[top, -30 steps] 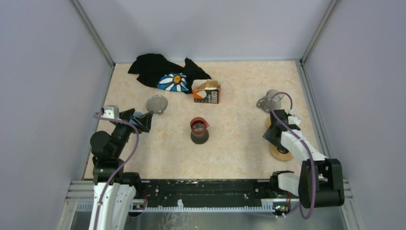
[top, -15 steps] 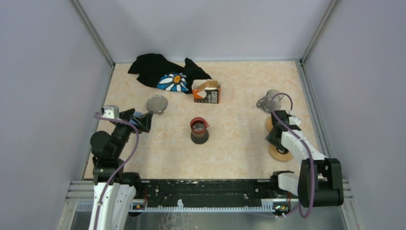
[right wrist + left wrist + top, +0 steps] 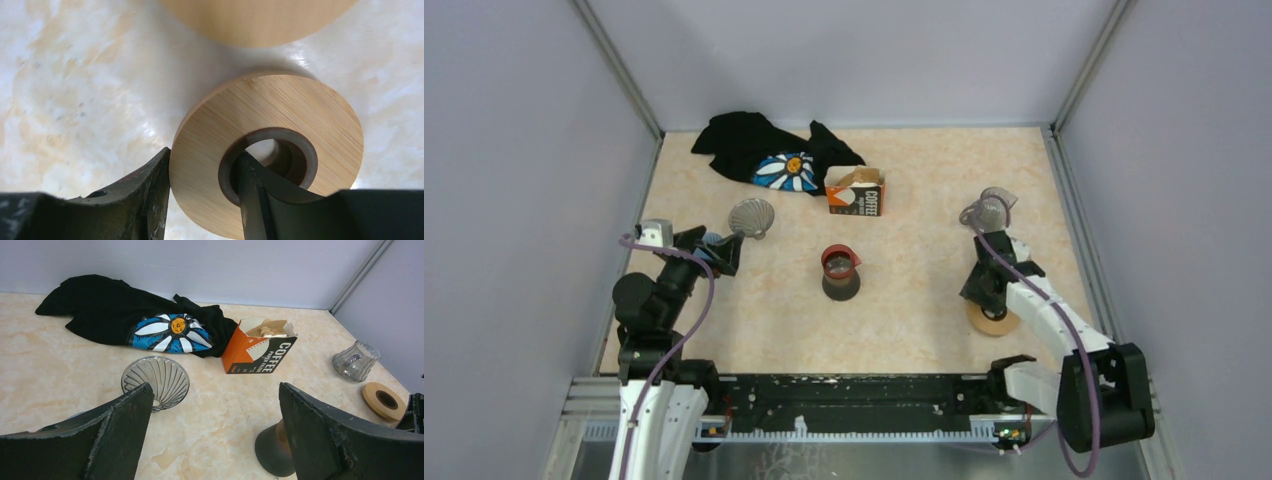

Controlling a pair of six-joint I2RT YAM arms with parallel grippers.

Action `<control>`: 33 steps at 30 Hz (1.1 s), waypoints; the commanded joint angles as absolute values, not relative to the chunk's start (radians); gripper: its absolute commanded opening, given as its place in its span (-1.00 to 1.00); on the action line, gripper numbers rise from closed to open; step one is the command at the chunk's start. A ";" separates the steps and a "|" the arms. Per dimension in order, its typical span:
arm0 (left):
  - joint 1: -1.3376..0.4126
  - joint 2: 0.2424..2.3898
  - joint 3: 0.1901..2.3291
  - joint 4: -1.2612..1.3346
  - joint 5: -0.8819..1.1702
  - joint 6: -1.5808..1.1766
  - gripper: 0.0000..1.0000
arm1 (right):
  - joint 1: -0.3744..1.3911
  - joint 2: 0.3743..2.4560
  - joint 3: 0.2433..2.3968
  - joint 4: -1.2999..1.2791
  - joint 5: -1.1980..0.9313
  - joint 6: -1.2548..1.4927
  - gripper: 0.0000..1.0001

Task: Place the coffee filter in the dripper
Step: Pick up the dripper holder from the center of the board, then place the dripper holder onto the coffee server.

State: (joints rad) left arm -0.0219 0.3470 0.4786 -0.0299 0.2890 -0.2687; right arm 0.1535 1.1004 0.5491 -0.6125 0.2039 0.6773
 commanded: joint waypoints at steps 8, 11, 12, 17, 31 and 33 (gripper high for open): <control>-0.024 0.351 0.499 -0.005 0.299 -0.265 0.99 | 0.397 1.119 0.788 -0.695 0.299 0.640 -0.45; -0.023 0.351 0.500 -0.008 0.299 -0.265 0.99 | 0.456 1.152 0.861 -0.709 0.312 0.605 -0.45; -0.023 0.351 0.499 -0.008 0.298 -0.266 0.99 | 0.477 1.170 0.885 -0.713 0.320 0.589 -0.44; -0.019 0.352 0.502 -0.010 0.296 -0.267 0.99 | 0.593 1.239 1.017 -0.741 0.331 0.525 -0.45; 0.001 0.357 0.508 -0.043 0.231 -0.271 0.99 | 0.796 1.390 1.320 -0.801 0.332 0.371 -0.45; 0.002 0.359 0.515 -0.060 0.188 -0.274 0.99 | 0.828 1.412 1.358 -0.807 0.327 0.350 -0.45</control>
State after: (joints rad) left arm -0.0044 0.3515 0.4786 -0.0391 0.2588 -0.2687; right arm 0.7689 1.3903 1.2541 -0.8082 0.3107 0.4171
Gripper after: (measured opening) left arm 0.995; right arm 0.456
